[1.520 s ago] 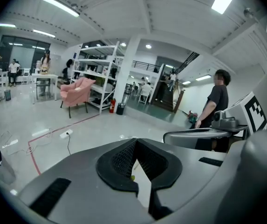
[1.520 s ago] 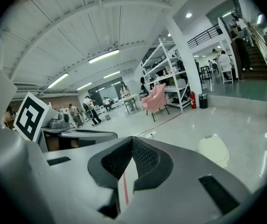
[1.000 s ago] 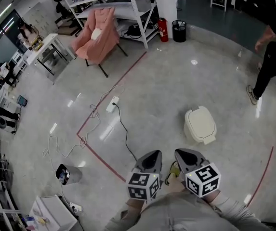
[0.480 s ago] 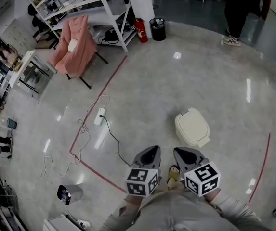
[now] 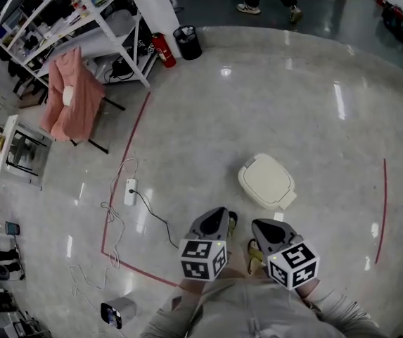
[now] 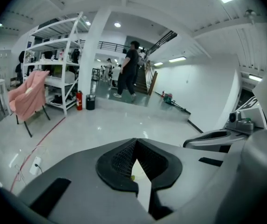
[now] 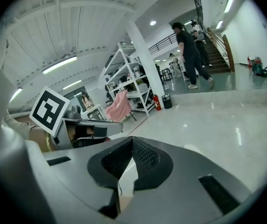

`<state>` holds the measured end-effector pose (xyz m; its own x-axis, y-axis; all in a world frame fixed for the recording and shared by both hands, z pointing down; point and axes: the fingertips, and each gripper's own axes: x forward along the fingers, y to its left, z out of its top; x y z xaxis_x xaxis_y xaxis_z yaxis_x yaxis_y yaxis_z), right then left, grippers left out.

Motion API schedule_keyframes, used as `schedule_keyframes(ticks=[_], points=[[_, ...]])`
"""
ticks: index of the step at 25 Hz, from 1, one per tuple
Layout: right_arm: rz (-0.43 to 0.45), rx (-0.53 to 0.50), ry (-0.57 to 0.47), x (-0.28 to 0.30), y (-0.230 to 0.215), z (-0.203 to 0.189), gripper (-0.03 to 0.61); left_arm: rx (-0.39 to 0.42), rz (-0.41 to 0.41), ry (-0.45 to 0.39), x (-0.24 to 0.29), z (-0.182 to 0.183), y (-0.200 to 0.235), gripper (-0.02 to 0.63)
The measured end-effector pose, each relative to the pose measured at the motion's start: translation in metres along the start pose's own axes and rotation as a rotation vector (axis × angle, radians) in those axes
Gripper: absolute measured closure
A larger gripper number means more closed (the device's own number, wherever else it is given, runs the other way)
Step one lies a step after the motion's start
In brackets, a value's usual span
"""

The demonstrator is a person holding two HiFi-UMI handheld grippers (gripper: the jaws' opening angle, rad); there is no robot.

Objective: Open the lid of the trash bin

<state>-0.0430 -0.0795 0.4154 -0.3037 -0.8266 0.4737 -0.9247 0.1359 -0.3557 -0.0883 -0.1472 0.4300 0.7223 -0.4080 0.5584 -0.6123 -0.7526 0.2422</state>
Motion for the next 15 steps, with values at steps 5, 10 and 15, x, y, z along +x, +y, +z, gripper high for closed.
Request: schedule_keyframes(ticks=[5, 10, 15], points=[[-0.097, 0.083, -0.014, 0.021, -0.024, 0.003, 0.58, 0.056, -0.092, 0.054, 0.038, 0.015, 0.007, 0.61], [-0.191, 0.144, -0.018, 0.05, -0.04, 0.006, 0.58, 0.116, -0.184, 0.109, 0.074, 0.029, 0.022, 0.611], [-0.284, 0.207, -0.015, 0.076, -0.063, 0.005, 0.58, 0.182, -0.265, 0.155, 0.116, 0.041, 0.035, 0.609]])
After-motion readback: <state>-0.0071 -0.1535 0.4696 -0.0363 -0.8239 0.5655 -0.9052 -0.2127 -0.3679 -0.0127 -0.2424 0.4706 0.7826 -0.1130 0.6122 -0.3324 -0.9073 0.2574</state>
